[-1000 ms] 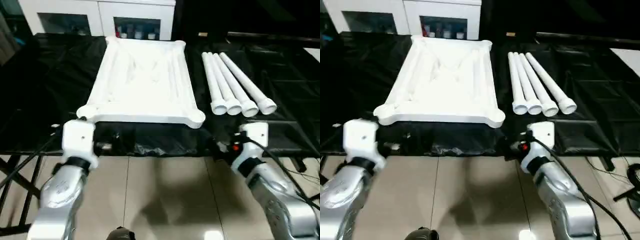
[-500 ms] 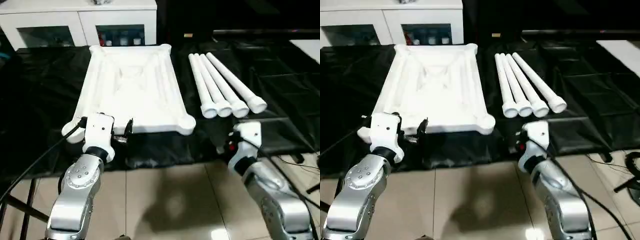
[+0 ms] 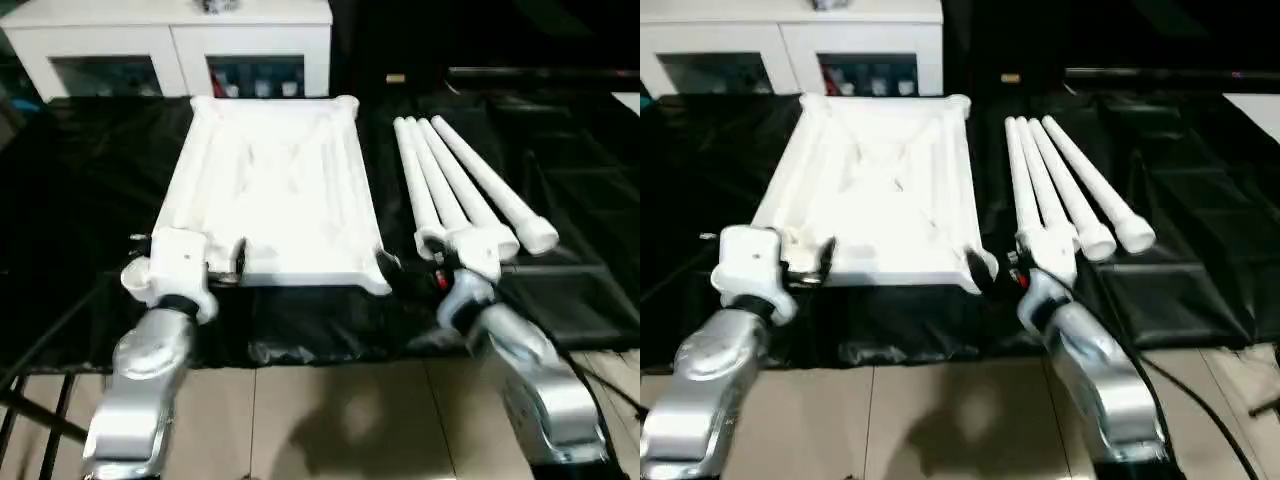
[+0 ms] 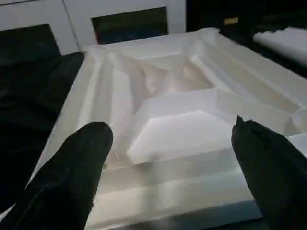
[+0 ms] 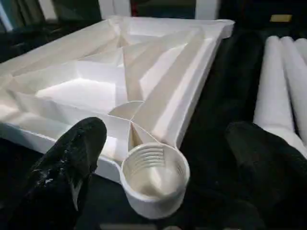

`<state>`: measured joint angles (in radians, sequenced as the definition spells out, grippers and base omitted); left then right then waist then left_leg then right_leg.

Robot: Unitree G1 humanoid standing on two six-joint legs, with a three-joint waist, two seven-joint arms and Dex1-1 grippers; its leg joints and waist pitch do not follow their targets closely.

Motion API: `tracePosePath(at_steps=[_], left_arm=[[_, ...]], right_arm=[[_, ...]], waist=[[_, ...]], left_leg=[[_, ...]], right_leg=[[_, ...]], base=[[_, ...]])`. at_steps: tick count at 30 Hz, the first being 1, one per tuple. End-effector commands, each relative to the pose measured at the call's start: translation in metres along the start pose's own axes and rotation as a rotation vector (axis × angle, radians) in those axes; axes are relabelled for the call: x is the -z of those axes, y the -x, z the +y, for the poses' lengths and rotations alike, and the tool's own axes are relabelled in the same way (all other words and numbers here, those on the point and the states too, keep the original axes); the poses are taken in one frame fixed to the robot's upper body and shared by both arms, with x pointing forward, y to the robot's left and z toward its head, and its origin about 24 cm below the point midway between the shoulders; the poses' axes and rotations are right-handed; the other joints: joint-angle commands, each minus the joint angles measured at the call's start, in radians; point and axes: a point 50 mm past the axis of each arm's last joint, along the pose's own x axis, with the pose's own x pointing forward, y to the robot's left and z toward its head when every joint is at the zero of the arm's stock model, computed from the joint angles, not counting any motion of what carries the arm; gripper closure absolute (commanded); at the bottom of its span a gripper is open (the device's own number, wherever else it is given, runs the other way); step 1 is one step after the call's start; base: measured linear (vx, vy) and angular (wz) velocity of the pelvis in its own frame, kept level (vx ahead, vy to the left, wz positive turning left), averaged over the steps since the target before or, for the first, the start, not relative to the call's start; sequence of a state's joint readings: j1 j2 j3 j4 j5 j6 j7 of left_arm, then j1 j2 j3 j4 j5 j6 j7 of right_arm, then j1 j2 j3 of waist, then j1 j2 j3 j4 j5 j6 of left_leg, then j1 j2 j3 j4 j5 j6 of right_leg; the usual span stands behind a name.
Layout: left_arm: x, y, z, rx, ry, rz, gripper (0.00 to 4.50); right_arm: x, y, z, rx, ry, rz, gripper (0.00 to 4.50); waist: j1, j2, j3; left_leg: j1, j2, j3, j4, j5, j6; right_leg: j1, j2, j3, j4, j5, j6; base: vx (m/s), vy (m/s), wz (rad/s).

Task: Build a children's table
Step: Move to table

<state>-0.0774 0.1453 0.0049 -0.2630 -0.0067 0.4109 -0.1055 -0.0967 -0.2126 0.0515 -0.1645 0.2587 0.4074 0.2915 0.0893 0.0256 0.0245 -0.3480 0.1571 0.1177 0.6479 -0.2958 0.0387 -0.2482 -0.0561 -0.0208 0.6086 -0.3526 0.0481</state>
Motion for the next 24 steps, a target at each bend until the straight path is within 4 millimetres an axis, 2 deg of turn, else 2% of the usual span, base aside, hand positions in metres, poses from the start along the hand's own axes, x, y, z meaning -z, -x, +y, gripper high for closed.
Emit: tracePosePath(at_steps=[1, 2, 3, 4, 5, 6, 7, 8, 9, 10, 11, 12, 13, 14, 15, 16, 17, 18, 19, 20, 21, 22, 23, 24], left_arm=[[0.001, -0.002, 0.002, 0.006, 0.014, 0.003, 0.02], [0.001, -0.003, 0.001, 0.012, 0.017, 0.003, 0.02], [0.001, -0.003, 0.001, 0.017, 0.018, 0.004, 0.02], [0.002, -0.004, 0.000, 0.031, 0.024, 0.008, 0.02], [0.002, -0.005, 0.000, 0.031, 0.025, 0.008, 0.02], [0.001, -0.005, 0.001, 0.032, 0.029, 0.007, 0.02], [0.000, -0.007, -0.001, 0.040, 0.037, -0.001, 0.02], [0.000, -0.007, 0.000, 0.039, 0.033, -0.001, 0.02], [0.001, -0.007, 0.000, 0.036, 0.023, -0.002, 0.02], [0.001, -0.007, 0.000, 0.034, 0.025, -0.003, 0.02], [0.001, -0.007, 0.000, 0.033, 0.028, -0.004, 0.02], [0.001, -0.008, 0.000, 0.031, 0.032, -0.005, 0.02], [0.004, -0.008, -0.001, 0.026, 0.030, 0.001, 0.02], [0.004, -0.008, -0.001, 0.026, 0.030, 0.001, 0.02], [0.005, -0.008, -0.001, 0.023, 0.030, 0.001, 0.02], [0.004, -0.008, -0.001, 0.019, 0.035, -0.002, 0.02], [0.004, -0.008, 0.000, 0.017, 0.038, -0.004, 0.02], [0.004, -0.009, 0.000, 0.015, 0.041, -0.005, 0.02], [0.005, -0.009, 0.000, 0.016, 0.040, -0.004, 0.02], [0.005, -0.010, -0.001, 0.019, 0.039, -0.004, 0.02], [0.005, -0.010, -0.001, 0.021, 0.038, -0.003, 0.02], [0.004, -0.011, -0.002, 0.037, 0.030, -0.007, 0.02], [0.004, -0.011, -0.002, 0.038, 0.029, -0.008, 0.02], [0.003, -0.012, -0.004, 0.063, 0.022, -0.012, 0.02]], right_arm=[[-0.003, -0.001, -0.001, 0.009, 0.010, -0.019, 0.00], [-0.003, 0.000, -0.003, 0.019, 0.011, -0.021, 0.00], [-0.003, 0.000, -0.003, 0.023, 0.012, -0.022, 0.00], [-0.003, 0.000, -0.004, 0.037, 0.016, -0.024, 0.00], [-0.003, 0.000, -0.004, 0.037, 0.017, -0.025, 0.00], [-0.004, 0.000, -0.004, 0.038, 0.020, -0.027, 0.00], [-0.008, 0.002, -0.005, 0.047, 0.013, -0.041, 0.00], [-0.008, 0.002, -0.005, 0.049, 0.009, -0.043, 0.00], [-0.008, 0.003, -0.006, 0.053, 0.000, -0.046, 0.00], [-0.007, 0.003, -0.007, 0.053, 0.012, -0.039, 0.00], [-0.007, 0.003, -0.007, 0.053, 0.022, -0.035, 0.00], [-0.006, 0.003, -0.007, 0.052, 0.027, -0.032, 0.00], [-0.006, 0.004, -0.009, 0.060, 0.022, -0.032, 0.00], [-0.006, 0.004, -0.009, 0.060, 0.022, -0.032, 0.00], [-0.007, 0.004, -0.009, 0.063, 0.018, -0.035, 0.00], [-0.008, 0.003, -0.009, 0.063, 0.017, -0.037, 0.00], [-0.008, 0.003, -0.009, 0.063, 0.017, -0.039, 0.00], [-0.011, 0.000, -0.010, 0.063, 0.018, -0.046, 0.00], [-0.011, -0.001, -0.010, 0.063, 0.018, -0.048, 0.00], [-0.012, -0.002, -0.011, 0.062, 0.015, -0.048, 0.00], [-0.012, -0.003, -0.011, 0.062, 0.013, -0.048, 0.00], [-0.012, -0.004, -0.012, 0.062, 0.016, -0.045, 0.00], [-0.012, -0.004, -0.013, 0.063, 0.016, -0.045, 0.00], [-0.010, -0.005, -0.014, 0.059, 0.016, -0.035, 0.00]], waist=[[-0.037, 0.028, -0.064], [-0.057, 0.030, -0.071], [-0.057, 0.030, -0.071], [-0.038, 0.008, -0.045], [-0.022, -0.013, -0.030], [0.027, -0.032, -0.025], [0.030, -0.038, -0.010], [0.032, -0.038, -0.014], [0.033, -0.021, -0.008], [0.023, 0.006, -0.010], [0.016, 0.047, -0.025], [-0.009, 0.039, -0.002], [-0.042, 0.061, -0.036], [-0.060, 0.057, -0.052], [-0.069, 0.062, -0.063], [-0.076, 0.042, -0.053], [-0.080, 0.032, -0.052], [-0.086, 0.016, -0.039], [-0.077, -0.026, -0.031], [-0.044, -0.062, -0.031], [-0.044, -0.062, -0.031], [-0.028, -0.032, -0.033], [-0.030, -0.033, -0.033], [-0.024, -0.009, -0.032]], left_leg=[[0.149, 0.076, -0.095, -0.066, 0.314, 0.290], [0.210, 0.160, -0.173, -0.082, 0.391, 0.470], [0.210, 0.160, -0.173, -0.082, 0.391, 0.470], [0.123, 0.095, -0.116, -0.075, 0.258, 0.409], [0.053, 0.011, -0.048, -0.054, 0.142, 0.309], [-0.014, -0.075, -0.002, 0.052, -0.029, 0.198], [-0.049, -0.044, -0.026, 0.093, -0.006, 0.097], [-0.075, -0.043, -0.030, 0.084, 0.063, 0.048], [-0.068, -0.036, -0.031, 0.066, 0.088, 0.039], [-0.042, -0.013, -0.027, 0.000, 0.113, 0.031], [-0.008, 0.015, -0.026, -0.074, 0.108, 0.021], [-0.002, 0.034, -0.054, -0.116, -0.007, 0.029], [0.118, 0.098, -0.140, -0.140, -0.187, 0.104], [0.160, 0.129, -0.177, -0.143, -0.224, 0.170], [0.162, 0.130, -0.196, -0.126, -0.154, 0.298], [0.142, 0.126, -0.183, -0.124, -0.059, 0.375], [0.133, 0.120, -0.174, -0.127, -0.019, 0.395], [0.101, 0.090, -0.136, -0.142, -0.003, 0.390], [0.059, 0.016, -0.069, -0.120, -0.111, 0.291], [-0.001, -0.083, -0.009, 0.012, -0.153, 0.178], [-0.001, -0.083, -0.009, 0.012, -0.153, 0.178], [-0.056, -0.059, -0.045, 0.096, -0.008, 0.047], [-0.087, -0.041, -0.058, 0.095, 0.031, 0.011], [-0.085, -0.025, -0.062, 0.075, 0.047, 0.004]], right_leg=[[-0.089, 0.016, -0.029, 0.056, 0.289, -0.035], [-0.180, -0.041, -0.021, 0.104, 0.008, -0.003], [-0.180, -0.041, -0.021, 0.104, 0.008, -0.003], [-0.145, -0.078, 0.024, 0.048, 0.049, -0.052], [-0.073, -0.083, 0.050, -0.018, 0.079, -0.068], [0.027, -0.149, 0.166, -0.107, -0.110, -0.126], [0.059, -0.166, 0.182, -0.120, -0.238, -0.238], [0.080, -0.133, 0.156, -0.112, -0.225, -0.292], [0.068, -0.126, 0.142, -0.122, -0.213, -0.312], [0.053, -0.097, 0.096, -0.133, -0.241, -0.321], [0.051, -0.056, 0.033, -0.123, -0.213, -0.271], [0.031, -0.012, 0.000, -0.098, -0.219, -0.231], [-0.054, 0.016, -0.029, 0.014, -0.150, -0.182], [-0.092, 0.007, -0.030, 0.071, -0.101, -0.144], [-0.134, -0.005, -0.031, 0.117, -0.037, -0.038], [-0.167, -0.017, -0.026, 0.140, 0.015, 0.018], [-0.177, -0.021, -0.022, 0.142, 0.040, 0.031], [-0.171, -0.028, -0.011, 0.112, 0.104, 0.018], [-0.119, -0.059, 0.029, -0.009, 0.156, -0.027], [-0.036, -0.127, 0.126, -0.119, -0.251, -0.016], [-0.036, -0.127, 0.126, -0.119, -0.251, -0.016], [0.012, -0.190, 0.154, -0.127, -0.500, -0.157], [0.028, -0.180, 0.140, -0.117, -0.433, -0.233], [0.026, -0.177, 0.125, -0.118, -0.366, -0.277]], base=[[0.082, -0.103, 0.05], [0.082, -0.103, 0.05], [0.035, -0.139, -0.20], [-0.001, -0.097, -0.18], [-0.001, -0.097, -0.18], [0.000, 0.000, 0.00], [0.038, 0.004, 0.22], [0.038, 0.004, 0.22], [0.055, -0.011, 0.11], [0.068, 0.002, 0.15], [0.068, 0.002, 0.15], [0.100, 0.061, -0.04], [0.173, 0.050, -0.02], [0.173, 0.050, -0.02], [0.176, 0.005, 0.04], [0.112, 0.001, -0.06], [0.112, 0.001, -0.06], [0.091, -0.028, -0.07], [0.065, -0.075, 0.00], [0.065, -0.075, 0.00], [0.101, -0.089, 0.02], [0.129, -0.053, -0.06], [0.129, -0.053, -0.06], [0.120, 0.002, -0.01]])
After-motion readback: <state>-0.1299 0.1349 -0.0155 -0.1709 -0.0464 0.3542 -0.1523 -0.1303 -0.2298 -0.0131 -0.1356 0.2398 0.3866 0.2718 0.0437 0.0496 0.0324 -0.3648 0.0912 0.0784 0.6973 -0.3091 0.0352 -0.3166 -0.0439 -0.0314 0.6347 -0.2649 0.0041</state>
